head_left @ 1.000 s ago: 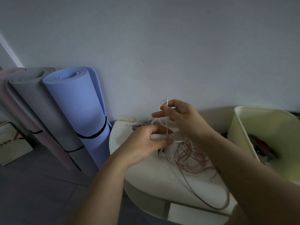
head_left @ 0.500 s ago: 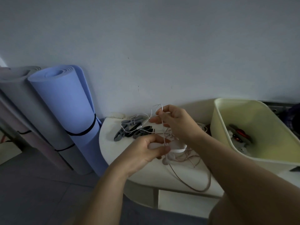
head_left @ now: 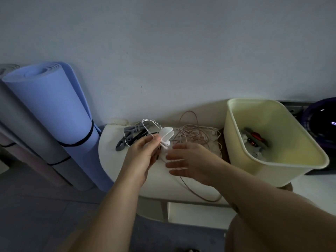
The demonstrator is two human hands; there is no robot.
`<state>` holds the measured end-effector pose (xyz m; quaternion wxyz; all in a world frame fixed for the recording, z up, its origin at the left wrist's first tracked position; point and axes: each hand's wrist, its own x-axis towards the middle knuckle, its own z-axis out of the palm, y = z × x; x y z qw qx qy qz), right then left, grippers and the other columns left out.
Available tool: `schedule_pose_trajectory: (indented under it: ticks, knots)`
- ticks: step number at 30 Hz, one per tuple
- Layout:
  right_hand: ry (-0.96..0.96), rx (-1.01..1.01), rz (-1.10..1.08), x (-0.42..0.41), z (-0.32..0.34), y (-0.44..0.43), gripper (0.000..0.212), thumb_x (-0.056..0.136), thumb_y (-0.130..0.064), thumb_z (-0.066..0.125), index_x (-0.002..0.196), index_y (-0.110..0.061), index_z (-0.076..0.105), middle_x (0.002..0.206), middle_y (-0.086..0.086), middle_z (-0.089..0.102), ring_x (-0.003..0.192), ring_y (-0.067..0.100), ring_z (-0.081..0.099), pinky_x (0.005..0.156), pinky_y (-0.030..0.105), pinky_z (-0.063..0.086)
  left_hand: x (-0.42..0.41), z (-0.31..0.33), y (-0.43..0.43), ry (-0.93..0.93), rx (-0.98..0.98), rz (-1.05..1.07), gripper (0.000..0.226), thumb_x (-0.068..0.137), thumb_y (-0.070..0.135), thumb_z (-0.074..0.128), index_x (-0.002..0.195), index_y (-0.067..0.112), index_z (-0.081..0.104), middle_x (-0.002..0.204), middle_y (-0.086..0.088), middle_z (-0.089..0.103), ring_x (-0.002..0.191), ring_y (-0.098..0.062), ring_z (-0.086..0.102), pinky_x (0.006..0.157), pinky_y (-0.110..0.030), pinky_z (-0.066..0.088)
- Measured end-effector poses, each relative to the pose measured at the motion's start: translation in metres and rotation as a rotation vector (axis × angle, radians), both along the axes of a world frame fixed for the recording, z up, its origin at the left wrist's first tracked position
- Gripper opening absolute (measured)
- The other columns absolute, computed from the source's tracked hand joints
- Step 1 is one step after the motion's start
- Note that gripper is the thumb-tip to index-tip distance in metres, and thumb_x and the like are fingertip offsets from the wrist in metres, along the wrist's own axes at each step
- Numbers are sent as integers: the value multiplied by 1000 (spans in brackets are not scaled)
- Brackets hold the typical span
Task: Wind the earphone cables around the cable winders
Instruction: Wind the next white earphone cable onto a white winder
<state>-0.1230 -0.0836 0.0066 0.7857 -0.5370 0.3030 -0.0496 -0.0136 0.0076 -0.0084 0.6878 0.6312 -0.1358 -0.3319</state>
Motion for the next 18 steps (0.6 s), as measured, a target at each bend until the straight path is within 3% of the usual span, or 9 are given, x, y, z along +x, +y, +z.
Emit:
schedule_pose_trajectory:
  ticks: [7, 15, 18]
  knots:
    - [-152, 44, -133, 23, -6, -1, 23, 89, 1, 59, 110, -3, 51, 78, 12, 66, 61, 16, 66, 60, 23, 57, 2, -4, -2, 21, -69, 72, 11, 93, 21, 60, 100, 15, 66, 72, 7, 72, 60, 0, 63, 49, -11, 45]
    - [-159, 56, -129, 33, -7, 2, 16, 88, 2, 61, 102, -3, 56, 78, 12, 67, 62, 15, 66, 61, 22, 57, 8, -6, 3, -115, -11, 105, 8, 93, 30, 60, 98, 29, 66, 97, 3, 73, 87, -11, 67, 68, -24, 44]
    - [-182, 172, -110, 33, -7, 2, 16, 89, 3, 58, 104, -2, 58, 81, 12, 66, 63, 13, 67, 61, 21, 56, 7, -8, 2, -189, -18, 123, 7, 91, 32, 62, 96, 31, 68, 97, 2, 73, 91, -14, 67, 71, -25, 46]
